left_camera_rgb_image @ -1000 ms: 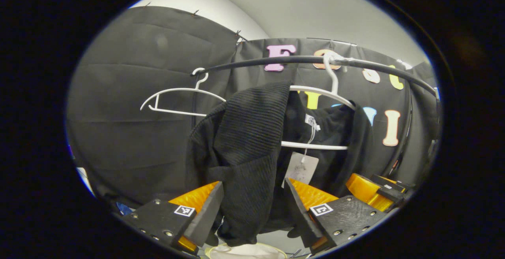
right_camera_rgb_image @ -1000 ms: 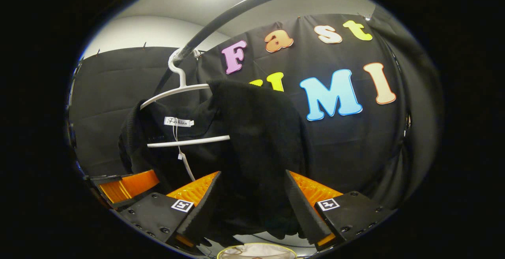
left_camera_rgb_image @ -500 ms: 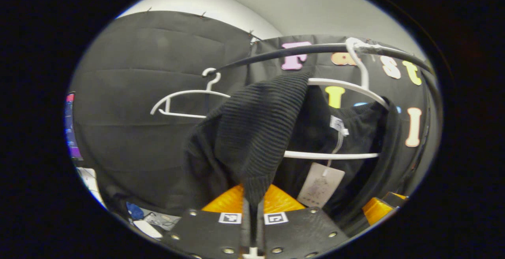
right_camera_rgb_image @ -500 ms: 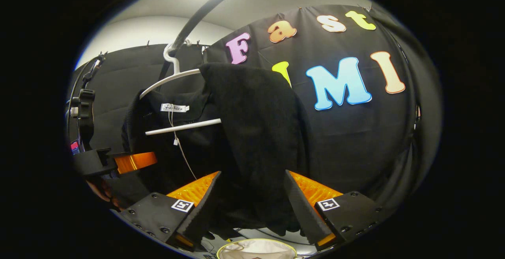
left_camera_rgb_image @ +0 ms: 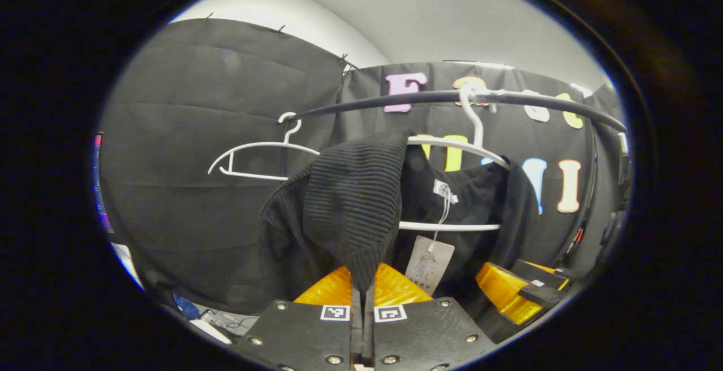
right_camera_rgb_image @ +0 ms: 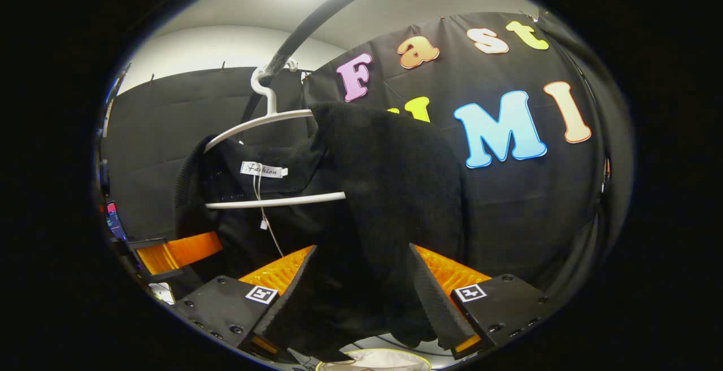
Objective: Grasp the clothes on the hanger with both hands and then place them into the laundry hamper below.
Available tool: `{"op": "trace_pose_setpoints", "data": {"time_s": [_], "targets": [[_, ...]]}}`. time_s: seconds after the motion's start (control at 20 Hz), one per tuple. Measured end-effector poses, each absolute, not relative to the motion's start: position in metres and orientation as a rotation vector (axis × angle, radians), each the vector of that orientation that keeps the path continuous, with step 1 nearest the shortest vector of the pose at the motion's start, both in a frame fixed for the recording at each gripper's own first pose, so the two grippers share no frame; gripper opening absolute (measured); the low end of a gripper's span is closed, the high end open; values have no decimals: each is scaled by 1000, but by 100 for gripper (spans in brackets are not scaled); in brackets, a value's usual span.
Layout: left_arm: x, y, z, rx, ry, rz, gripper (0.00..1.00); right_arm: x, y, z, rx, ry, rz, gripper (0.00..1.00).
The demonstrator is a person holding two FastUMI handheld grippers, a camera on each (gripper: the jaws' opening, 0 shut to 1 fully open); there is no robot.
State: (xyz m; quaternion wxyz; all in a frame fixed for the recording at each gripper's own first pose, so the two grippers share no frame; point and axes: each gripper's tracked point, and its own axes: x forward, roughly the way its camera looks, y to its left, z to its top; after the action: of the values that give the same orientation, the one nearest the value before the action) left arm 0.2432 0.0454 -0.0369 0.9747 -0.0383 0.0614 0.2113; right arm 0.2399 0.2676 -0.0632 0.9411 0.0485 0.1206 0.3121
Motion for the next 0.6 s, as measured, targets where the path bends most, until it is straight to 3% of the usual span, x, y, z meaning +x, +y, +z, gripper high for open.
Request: {"op": "trace_pose_setpoints", "data": {"time_s": [0.25,0.5,0.6], "targets": [[225,43,-25,-111,98,357,2,264,264,-54,50,173,497,98],[216,44,-21,-155,82,313,2,282,273,-44,-3,113,472,100],[217,44,-22,-150,75,305,1,288,278,-43,-22,101,485,76]]}}
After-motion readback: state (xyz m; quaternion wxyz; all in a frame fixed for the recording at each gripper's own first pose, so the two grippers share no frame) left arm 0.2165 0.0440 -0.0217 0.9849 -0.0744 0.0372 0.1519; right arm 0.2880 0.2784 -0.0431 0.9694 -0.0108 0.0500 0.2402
